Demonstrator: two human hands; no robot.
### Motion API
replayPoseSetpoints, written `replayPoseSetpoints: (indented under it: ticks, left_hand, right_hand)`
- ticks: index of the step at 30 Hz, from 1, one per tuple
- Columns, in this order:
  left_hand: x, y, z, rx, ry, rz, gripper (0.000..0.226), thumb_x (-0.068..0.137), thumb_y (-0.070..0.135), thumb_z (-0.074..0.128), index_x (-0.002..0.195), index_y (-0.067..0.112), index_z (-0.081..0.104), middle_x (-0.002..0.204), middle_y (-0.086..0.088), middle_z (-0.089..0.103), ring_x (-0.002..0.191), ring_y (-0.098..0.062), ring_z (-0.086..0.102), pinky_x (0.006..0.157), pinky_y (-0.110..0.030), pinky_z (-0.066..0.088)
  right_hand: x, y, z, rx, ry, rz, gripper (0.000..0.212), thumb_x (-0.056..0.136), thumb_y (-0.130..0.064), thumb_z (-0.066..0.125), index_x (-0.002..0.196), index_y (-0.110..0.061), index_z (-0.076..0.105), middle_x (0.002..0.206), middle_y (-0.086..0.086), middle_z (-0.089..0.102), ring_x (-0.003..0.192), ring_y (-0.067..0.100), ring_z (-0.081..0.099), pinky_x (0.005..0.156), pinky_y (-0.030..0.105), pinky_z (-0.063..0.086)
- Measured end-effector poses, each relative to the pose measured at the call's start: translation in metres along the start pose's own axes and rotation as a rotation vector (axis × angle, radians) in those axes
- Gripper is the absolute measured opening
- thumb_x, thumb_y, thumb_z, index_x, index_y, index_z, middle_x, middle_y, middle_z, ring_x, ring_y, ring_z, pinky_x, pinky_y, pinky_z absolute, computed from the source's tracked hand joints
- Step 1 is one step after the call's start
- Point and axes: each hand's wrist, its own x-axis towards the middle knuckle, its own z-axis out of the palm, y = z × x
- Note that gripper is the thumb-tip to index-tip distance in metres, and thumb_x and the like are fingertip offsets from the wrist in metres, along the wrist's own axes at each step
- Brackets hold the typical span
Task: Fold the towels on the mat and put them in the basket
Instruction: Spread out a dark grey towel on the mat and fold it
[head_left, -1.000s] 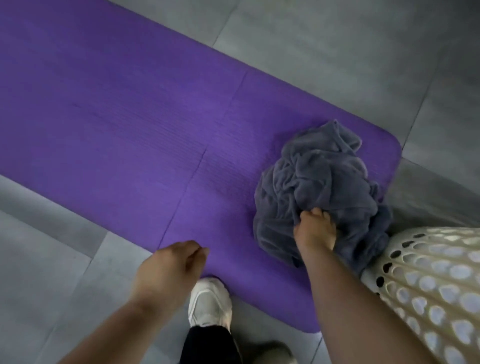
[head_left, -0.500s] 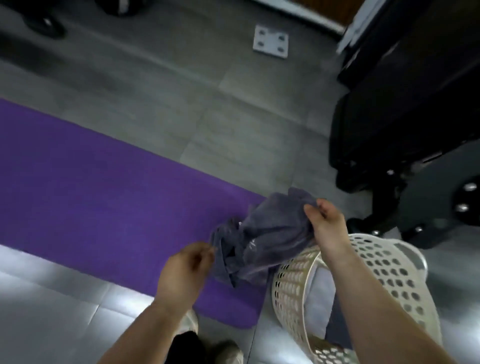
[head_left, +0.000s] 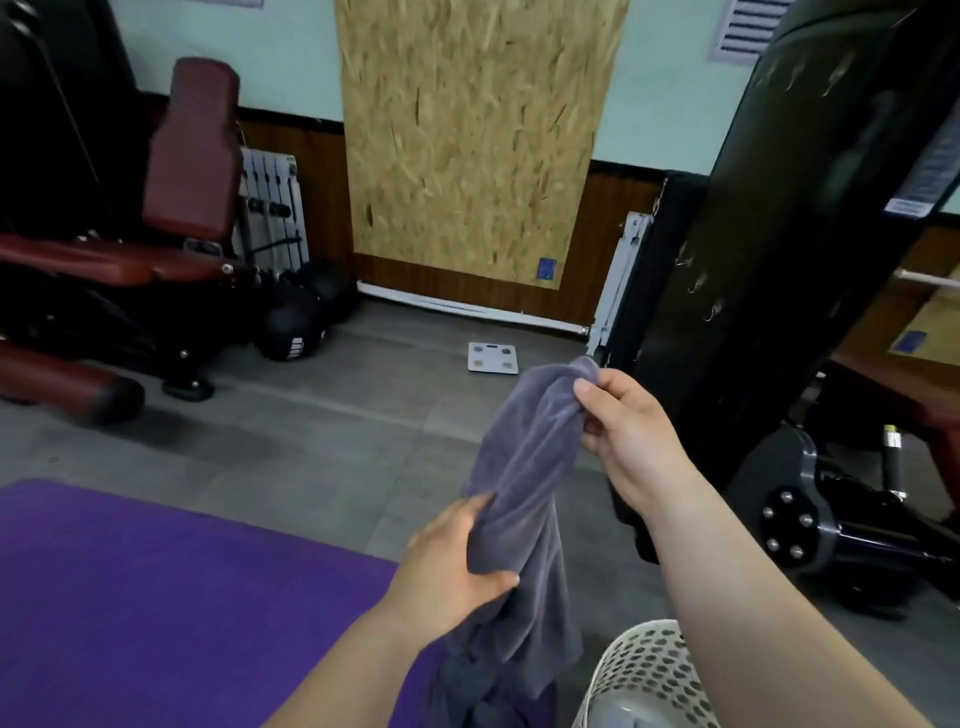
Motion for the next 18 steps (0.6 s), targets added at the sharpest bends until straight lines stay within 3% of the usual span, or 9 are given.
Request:
replayPoseSetpoints:
  ticks: [2, 4, 6, 8, 10, 13, 16, 18]
  left_hand:
    - [0.003, 0.008, -0.01, 0.097, 0.017, -0.027, 0.035, 0.081, 0.028, 0.065, 0.113, 0.022, 0.054, 0.117, 0.005, 0.059, 0.113, -0.014, 0.052, 0.091, -0.019, 0.036]
    - [0.008, 0.011, -0.024, 0.021, 0.046, -0.059, 0.003, 0.085, 0.019, 0.06, 0.084, 0.019, 0.057, 0.091, -0.002, 0.066, 0.089, -0.01, 0.06, 0.08, -0.024, 0.042]
    - [0.015, 0.011, -0.042, -0.207, 0.076, -0.058, 0.026, 0.086, 0.003, 0.055, 0.067, 0.02, 0.052, 0.063, 0.008, 0.06, 0.062, 0.007, 0.052, 0.067, -0.021, 0.04]
    - [0.022, 0.012, -0.072, -0.458, 0.147, -0.097, 0.031, 0.087, -0.005, 0.049, 0.065, 0.016, 0.052, 0.051, 0.012, 0.057, 0.056, 0.006, 0.051, 0.059, -0.014, 0.04]
    - [0.034, 0.013, -0.104, -0.612, 0.213, -0.117, 0.029, 0.089, -0.003, 0.047, 0.068, 0.016, 0.055, 0.057, 0.011, 0.061, 0.063, -0.001, 0.056, 0.063, -0.015, 0.044]
    - [0.05, 0.005, -0.154, -0.661, 0.254, -0.132, 0.024, 0.091, 0.006, 0.048, 0.072, 0.02, 0.055, 0.072, 0.002, 0.058, 0.074, -0.013, 0.053, 0.068, -0.024, 0.043]
    - [0.06, -0.009, -0.206, -0.727, 0.201, -0.129, 0.021, 0.091, 0.01, 0.048, 0.075, 0.021, 0.056, 0.075, 0.0, 0.058, 0.074, -0.013, 0.054, 0.066, -0.022, 0.045]
    - [0.066, -0.017, -0.24, -0.834, 0.144, -0.116, 0.024, 0.093, 0.007, 0.044, 0.074, 0.018, 0.053, 0.072, 0.0, 0.055, 0.067, -0.011, 0.055, 0.056, -0.017, 0.047]
  right_hand:
    - [-0.009, -0.014, 0.007, 0.022, 0.005, -0.018, 0.018, 0.093, -0.01, 0.046, 0.081, -0.016, 0.057, 0.064, -0.007, 0.066, 0.058, 0.002, 0.064, 0.056, 0.018, 0.052]
    - [-0.015, -0.023, 0.012, 0.007, 0.041, -0.021, 0.015, 0.094, -0.012, 0.047, 0.085, -0.017, 0.058, 0.074, -0.003, 0.065, 0.065, 0.006, 0.064, 0.06, 0.021, 0.051]
    - [-0.013, -0.025, 0.018, -0.034, 0.121, -0.009, 0.014, 0.093, -0.012, 0.048, 0.087, -0.017, 0.058, 0.079, 0.0, 0.063, 0.072, 0.01, 0.062, 0.065, 0.023, 0.05]
    - [-0.006, -0.022, 0.028, -0.139, 0.217, 0.017, 0.017, 0.091, -0.007, 0.048, 0.082, -0.017, 0.059, 0.077, 0.001, 0.061, 0.069, 0.011, 0.057, 0.062, 0.021, 0.047]
    - [0.001, -0.014, 0.045, -0.29, 0.26, 0.071, 0.019, 0.088, -0.003, 0.047, 0.083, -0.013, 0.062, 0.076, 0.005, 0.06, 0.068, 0.014, 0.055, 0.06, 0.024, 0.045]
    - [0.007, 0.005, 0.096, -0.449, 0.256, 0.133, 0.018, 0.089, -0.007, 0.046, 0.097, -0.008, 0.062, 0.088, 0.005, 0.062, 0.085, 0.019, 0.059, 0.072, 0.023, 0.042]
    - [0.007, 0.016, 0.151, -0.336, 0.413, 0.036, 0.017, 0.088, -0.003, 0.05, 0.084, -0.017, 0.06, 0.081, -0.005, 0.058, 0.082, 0.013, 0.054, 0.067, 0.013, 0.043]
    - [0.004, 0.027, 0.18, -0.229, 0.282, -0.014, 0.024, 0.085, 0.005, 0.049, 0.084, -0.018, 0.055, 0.089, -0.001, 0.06, 0.076, 0.009, 0.053, 0.06, 0.005, 0.041]
